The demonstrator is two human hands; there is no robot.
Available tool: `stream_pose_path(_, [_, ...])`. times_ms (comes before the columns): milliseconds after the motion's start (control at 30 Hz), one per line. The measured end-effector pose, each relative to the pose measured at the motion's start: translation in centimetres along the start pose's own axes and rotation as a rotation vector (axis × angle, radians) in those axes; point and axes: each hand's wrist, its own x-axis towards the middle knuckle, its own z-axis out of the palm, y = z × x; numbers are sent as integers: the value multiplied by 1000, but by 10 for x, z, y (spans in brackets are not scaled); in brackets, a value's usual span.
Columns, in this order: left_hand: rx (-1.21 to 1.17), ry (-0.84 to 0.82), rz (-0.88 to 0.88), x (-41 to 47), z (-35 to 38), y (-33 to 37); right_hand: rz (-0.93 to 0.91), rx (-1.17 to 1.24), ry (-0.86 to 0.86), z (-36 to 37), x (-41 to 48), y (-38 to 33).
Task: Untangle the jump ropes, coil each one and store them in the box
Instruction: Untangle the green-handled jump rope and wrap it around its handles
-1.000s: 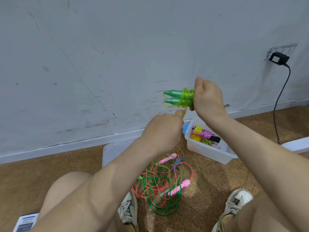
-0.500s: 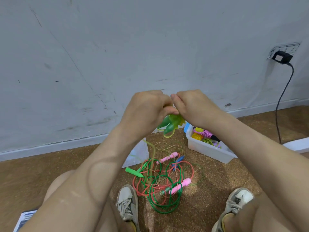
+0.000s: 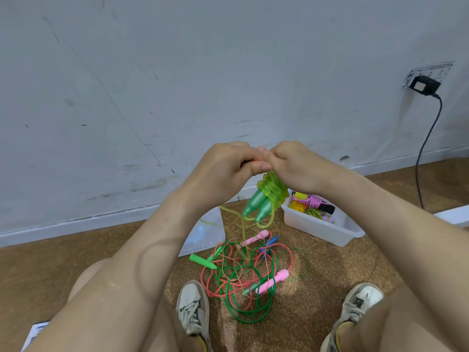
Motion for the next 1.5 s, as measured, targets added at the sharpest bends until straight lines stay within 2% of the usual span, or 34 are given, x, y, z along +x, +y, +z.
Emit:
stream_pose_path(100, [-224,-20,-260,2,13,5,44,117,54,-1,1,1])
stream_pose_path(200, [-655,-11,-536,6,25,7,100,283,130,-1,0,0])
stream_pose_path(333, [-993,18,-681,13,29,11,183,582,253,5,-2,-6])
stream_pose_path(467, [-1148,-127,-800,13,33,9,310,867,330,10,-2,-13])
stream_pose_path(567, [-1100,-203,-819,8,42,10,373,1029,324,4,-2,-12])
stream_pose_path(700, [-964,-28,-753,9,47,14,430,1116,314,0,0,-6])
stream_pose_path(800, [-668,81,-674,9,45,15,445,1158,348,2,4,-3])
stream_pose_path(867, [-485,61,-609,6,45,18,463,1164,384,1,6,-1])
stream_pose_path(933, [-182,-20,-439,-1,46,19,489,1168,449,-1,8,1])
stream_pose_path(1033, [373,-72,-143,-7,41,22,476,981,533,0,8,6])
stream_pose_path(1133, [594,-50,-11,-3,28,24,370,642,618,8,9,4])
stream_pose_path(1233, [706,-70,86,-4,24,30,277,326,644,16,11,0])
stream_pose_path(1300, [691,-21,130,-5,25,34,240,148,646,20,13,1])
stream_pose_path(1400, [546,105,135,-2,15,30,139,52,622,21,17,3])
stream_pose_path(1500, [439,160,72,-2,4,27,-51,-42,551,20,16,2])
